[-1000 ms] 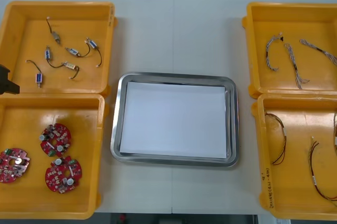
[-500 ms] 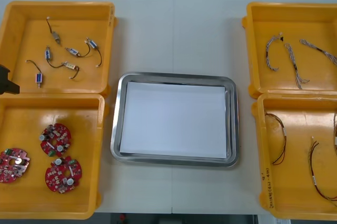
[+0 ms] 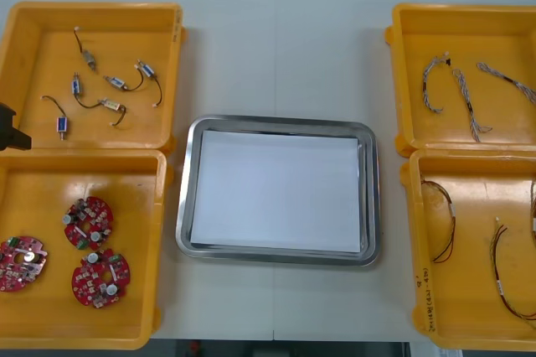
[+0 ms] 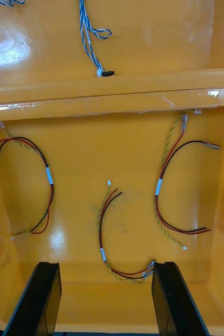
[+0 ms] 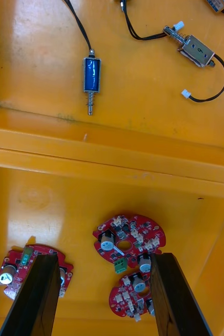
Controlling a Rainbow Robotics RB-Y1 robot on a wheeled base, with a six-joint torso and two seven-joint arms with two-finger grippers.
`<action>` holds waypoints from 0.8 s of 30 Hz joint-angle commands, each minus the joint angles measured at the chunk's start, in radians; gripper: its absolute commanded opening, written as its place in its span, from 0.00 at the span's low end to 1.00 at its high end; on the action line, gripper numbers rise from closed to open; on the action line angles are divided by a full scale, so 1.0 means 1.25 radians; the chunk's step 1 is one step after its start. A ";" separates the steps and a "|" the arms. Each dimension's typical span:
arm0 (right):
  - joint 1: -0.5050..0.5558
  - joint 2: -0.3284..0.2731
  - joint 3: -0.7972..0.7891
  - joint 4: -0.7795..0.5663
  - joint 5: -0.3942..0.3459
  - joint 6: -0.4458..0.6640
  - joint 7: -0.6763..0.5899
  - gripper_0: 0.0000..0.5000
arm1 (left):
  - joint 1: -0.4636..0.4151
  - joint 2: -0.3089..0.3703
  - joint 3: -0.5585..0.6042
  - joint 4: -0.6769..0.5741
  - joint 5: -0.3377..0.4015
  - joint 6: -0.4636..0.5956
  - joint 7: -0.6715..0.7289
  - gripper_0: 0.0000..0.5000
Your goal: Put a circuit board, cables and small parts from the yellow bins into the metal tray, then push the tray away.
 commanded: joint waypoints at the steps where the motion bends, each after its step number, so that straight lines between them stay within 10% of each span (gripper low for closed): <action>1: 0.000 -0.003 -0.002 -0.008 0.000 0.001 0.000 1.00 | -0.024 0.040 -0.003 -0.008 0.007 0.004 -0.033 1.00; 24: -0.027 -0.016 -0.031 -0.008 -0.005 -0.007 0.001 1.00 | 0.003 0.059 -0.037 0.009 0.014 0.004 -0.083 1.00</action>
